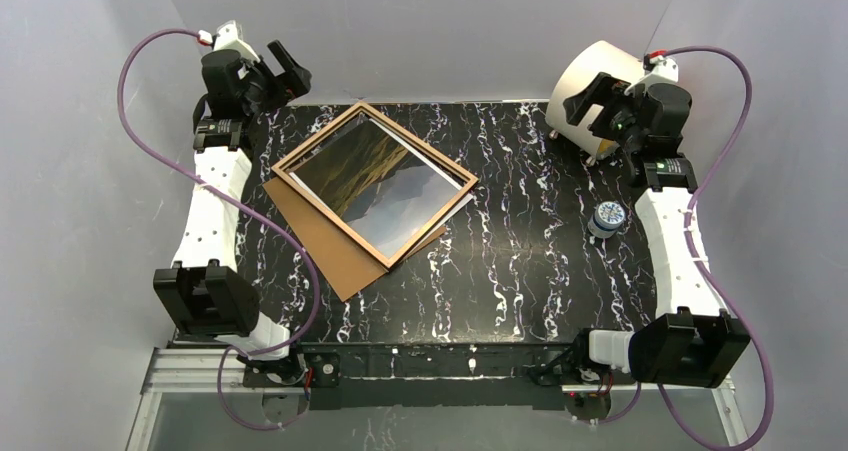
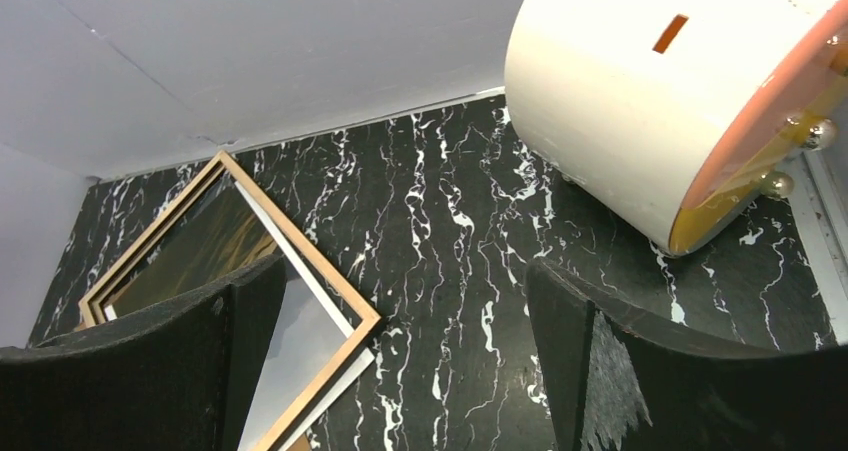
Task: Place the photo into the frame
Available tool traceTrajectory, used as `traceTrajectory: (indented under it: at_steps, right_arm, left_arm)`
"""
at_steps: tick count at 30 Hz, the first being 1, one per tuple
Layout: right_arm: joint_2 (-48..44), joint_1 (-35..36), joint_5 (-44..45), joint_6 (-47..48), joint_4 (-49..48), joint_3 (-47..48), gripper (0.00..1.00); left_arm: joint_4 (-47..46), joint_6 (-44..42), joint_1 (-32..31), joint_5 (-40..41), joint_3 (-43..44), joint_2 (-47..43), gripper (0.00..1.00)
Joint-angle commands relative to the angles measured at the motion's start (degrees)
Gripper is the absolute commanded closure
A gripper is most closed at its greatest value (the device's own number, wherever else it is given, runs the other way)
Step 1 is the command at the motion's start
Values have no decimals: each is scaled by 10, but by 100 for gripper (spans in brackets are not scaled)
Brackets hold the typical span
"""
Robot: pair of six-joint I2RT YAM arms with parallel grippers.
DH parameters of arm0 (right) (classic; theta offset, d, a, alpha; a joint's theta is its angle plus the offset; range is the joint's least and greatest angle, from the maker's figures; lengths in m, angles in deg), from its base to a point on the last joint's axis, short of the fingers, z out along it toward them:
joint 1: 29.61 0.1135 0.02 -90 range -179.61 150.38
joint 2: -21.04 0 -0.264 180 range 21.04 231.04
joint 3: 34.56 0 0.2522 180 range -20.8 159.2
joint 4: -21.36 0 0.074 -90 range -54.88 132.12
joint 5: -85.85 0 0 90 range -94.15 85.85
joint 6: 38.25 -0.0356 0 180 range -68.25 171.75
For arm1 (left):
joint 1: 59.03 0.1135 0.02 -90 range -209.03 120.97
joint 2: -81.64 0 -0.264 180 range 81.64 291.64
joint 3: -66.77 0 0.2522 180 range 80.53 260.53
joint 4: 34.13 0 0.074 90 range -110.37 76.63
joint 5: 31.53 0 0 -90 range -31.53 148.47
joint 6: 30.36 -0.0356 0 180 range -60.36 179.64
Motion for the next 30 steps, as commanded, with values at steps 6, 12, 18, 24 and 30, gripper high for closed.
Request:
traceTrajectory:
  at_steps: [6,12,18,24,30]
  right_arm:
    - [21,-2,-32,-2,18,15,1]
    - [27,0,-69,-13,27,7,1]
    - [66,59,-133,-75,39,-8,6]
    - [127,189,-97,-75,47,8,15]
    - [250,354,-55,-26,94,113,26]
  left_arm:
    - [-33,61,2,-44,-17,25,2]
    - [-91,112,30,-100,-62,45,2]
    - [-36,94,31,-54,-73,52,1]
    - [10,101,31,0,-133,22,2]
    - [59,93,30,27,-138,7,3]
